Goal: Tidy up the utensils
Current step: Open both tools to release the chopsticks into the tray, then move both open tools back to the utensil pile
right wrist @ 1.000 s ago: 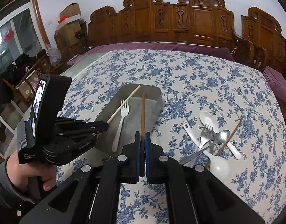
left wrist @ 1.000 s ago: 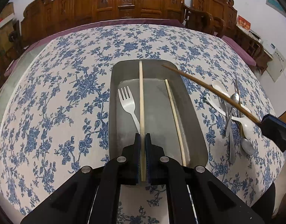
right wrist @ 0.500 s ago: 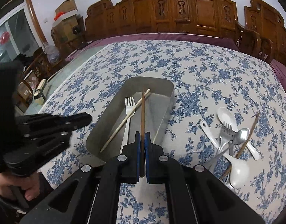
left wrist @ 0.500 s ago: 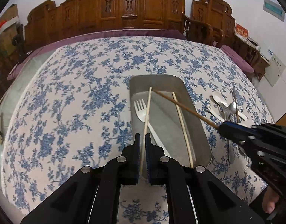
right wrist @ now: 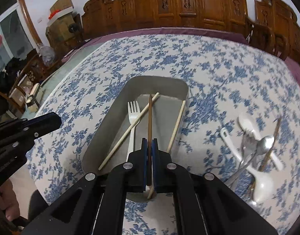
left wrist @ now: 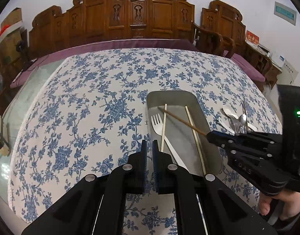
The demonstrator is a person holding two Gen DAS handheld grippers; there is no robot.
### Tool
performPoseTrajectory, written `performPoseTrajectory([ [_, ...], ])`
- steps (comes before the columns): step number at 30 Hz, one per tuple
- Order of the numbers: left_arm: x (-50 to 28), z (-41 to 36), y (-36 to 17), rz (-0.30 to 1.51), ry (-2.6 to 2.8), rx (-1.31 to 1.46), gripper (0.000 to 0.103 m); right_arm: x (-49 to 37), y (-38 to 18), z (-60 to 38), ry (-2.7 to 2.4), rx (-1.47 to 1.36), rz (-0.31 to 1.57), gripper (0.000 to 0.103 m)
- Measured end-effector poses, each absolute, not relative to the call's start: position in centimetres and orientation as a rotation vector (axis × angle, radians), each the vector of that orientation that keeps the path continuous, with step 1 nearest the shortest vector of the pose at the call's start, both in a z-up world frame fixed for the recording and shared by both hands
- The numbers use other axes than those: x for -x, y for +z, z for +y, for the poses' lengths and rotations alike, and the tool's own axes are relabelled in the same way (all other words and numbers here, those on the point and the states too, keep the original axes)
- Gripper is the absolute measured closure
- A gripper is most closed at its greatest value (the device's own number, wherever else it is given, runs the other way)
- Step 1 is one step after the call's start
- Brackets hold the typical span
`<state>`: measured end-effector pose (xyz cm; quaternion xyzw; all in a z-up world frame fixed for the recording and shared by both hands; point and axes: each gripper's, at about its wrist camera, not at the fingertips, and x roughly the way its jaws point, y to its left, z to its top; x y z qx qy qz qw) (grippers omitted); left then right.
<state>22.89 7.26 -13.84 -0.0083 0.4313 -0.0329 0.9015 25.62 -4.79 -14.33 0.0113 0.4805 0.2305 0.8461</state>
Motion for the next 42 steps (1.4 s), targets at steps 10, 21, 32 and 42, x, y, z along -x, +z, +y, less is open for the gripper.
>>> performPoseTrajectory([
  [10, -22.6, 7.4, -13.9, 0.892, -0.07, 0.017, 0.098, -25.6, -15.3, -3.7, 0.491, -0.022, 1.033, 0.097],
  [21, -22.5, 7.6, -14.2, 0.89, -0.079, 0.035, 0.098, -25.6, -16.5, -3.4, 0.544, -0.068, 1.084, 0.097],
  [32, -22.4, 6.9, -14.5, 0.891, -0.099, 0.043, 0.098, -24.1, -14.5, -5.1, 0.647, -0.041, 1.039, 0.089],
  [42, -22.0, 3.3, -14.2, 0.875, -0.169, 0.031, 0.086, -22.7, -12.3, -15.3, 0.566, -0.026, 0.95, 0.089],
])
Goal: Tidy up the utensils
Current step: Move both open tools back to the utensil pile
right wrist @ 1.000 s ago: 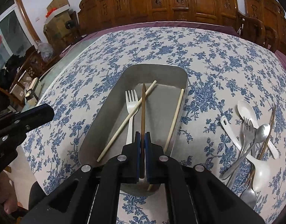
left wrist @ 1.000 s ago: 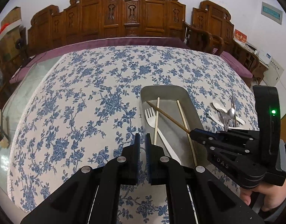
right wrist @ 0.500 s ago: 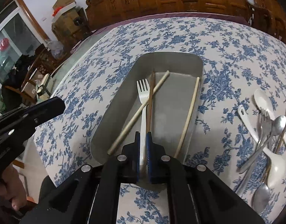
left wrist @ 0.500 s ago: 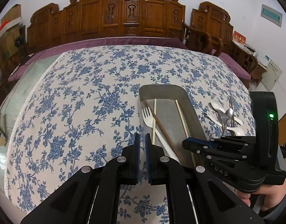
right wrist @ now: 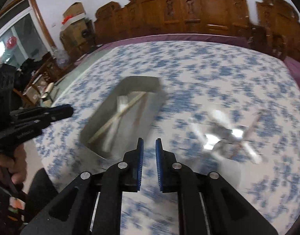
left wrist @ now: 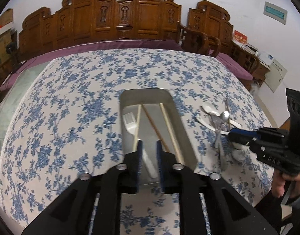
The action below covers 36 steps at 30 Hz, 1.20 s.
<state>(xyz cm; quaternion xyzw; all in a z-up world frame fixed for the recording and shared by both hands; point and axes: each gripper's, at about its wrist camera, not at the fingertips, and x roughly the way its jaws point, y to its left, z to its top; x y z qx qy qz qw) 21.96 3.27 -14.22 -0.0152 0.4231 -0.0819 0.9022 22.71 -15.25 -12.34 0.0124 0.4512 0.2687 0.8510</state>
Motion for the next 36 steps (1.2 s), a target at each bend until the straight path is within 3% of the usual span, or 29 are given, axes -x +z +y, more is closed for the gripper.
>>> performPoseTrajectory([
  [13, -22.4, -4.2, -15.9, 0.907, -0.289, -0.006, 0.085, -20.1, -13.9, -23.6, 0.443, 0.007, 0.953, 0.08],
  [17, -22.9, -6.8, -16.9, 0.927, -0.316, -0.039, 0.085, -19.4, -14.2, -24.1, 0.435, 0.03, 0.949, 0.071],
  [36, -29.1, -14.9, -23.0, 1.131, -0.373, -0.141, 0.085, -20.9, -14.8, -28.3, 0.425, -0.085, 0.976, 0.07],
])
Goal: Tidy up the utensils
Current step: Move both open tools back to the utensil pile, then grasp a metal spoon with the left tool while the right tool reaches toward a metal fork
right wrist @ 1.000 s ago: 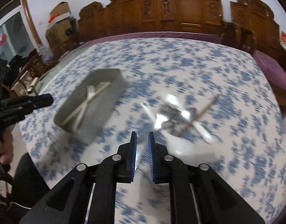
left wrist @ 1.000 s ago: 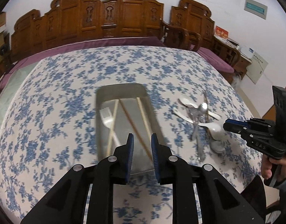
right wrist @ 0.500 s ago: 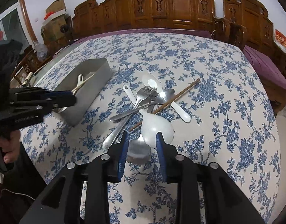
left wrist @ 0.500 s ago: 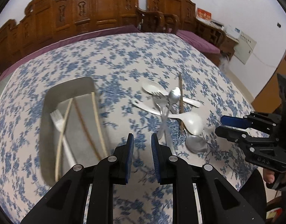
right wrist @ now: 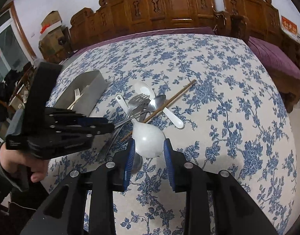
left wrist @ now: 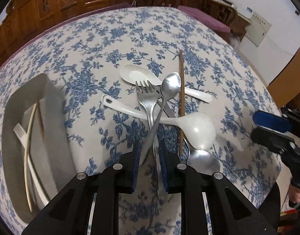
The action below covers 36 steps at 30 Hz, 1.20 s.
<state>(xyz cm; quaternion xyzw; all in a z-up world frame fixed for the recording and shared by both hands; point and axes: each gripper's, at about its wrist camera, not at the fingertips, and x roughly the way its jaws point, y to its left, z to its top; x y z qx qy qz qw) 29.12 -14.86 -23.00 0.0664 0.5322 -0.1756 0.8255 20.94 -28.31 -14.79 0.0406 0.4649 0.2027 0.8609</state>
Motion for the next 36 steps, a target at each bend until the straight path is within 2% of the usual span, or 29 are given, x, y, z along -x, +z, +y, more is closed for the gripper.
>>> performPoseTrajectory([
  [19, -30.8, -14.8, -24.4, 1.215, -0.425, -0.122, 0.085, -21.0, -15.4, -28.9, 0.457, -0.178, 0.992, 0.07],
  [24, -30.6, -14.8, -24.3, 1.234, -0.439, -0.118, 0.094, -21.1, -15.5, -29.2, 0.464, -0.207, 0.991, 0.07],
  [36, -27.8, -14.5, -22.0, 1.152, -0.433, -0.137, 0.096, -21.1, -16.1, -29.1, 0.461, -0.219, 1.012, 0.07],
])
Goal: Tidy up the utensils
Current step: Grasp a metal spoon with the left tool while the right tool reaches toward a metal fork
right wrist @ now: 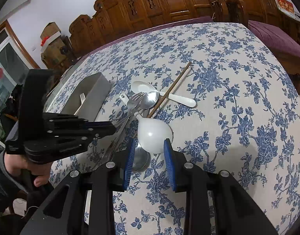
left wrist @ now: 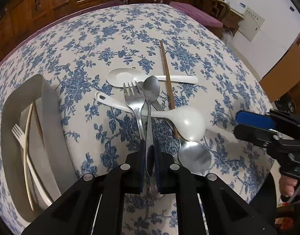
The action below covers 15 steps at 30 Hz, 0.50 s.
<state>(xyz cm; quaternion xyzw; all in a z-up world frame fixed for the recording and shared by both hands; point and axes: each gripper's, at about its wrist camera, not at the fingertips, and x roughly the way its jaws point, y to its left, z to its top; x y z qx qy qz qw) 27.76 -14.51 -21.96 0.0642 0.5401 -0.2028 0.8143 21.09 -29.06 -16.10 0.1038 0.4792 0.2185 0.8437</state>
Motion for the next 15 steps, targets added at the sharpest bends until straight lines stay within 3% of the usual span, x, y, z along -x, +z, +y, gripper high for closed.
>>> performPoseTrajectory([
  [6, -26.4, -13.6, -20.4, 1.108, -0.424, -0.102, 0.097, -21.1, -16.3, -28.8, 0.461, -0.211, 1.021, 0.07],
  [7, -26.1, -13.2, -20.1, 1.097, -0.422, -0.092, 0.102, -21.1, -16.3, -28.7, 0.461, -0.207, 1.022, 0.07],
  [15, -24.4, -12.4, -19.9, 1.071, -0.431, -0.12, 0.102, -21.0, -16.7, -28.3, 0.455, -0.19, 1.032, 0.07],
])
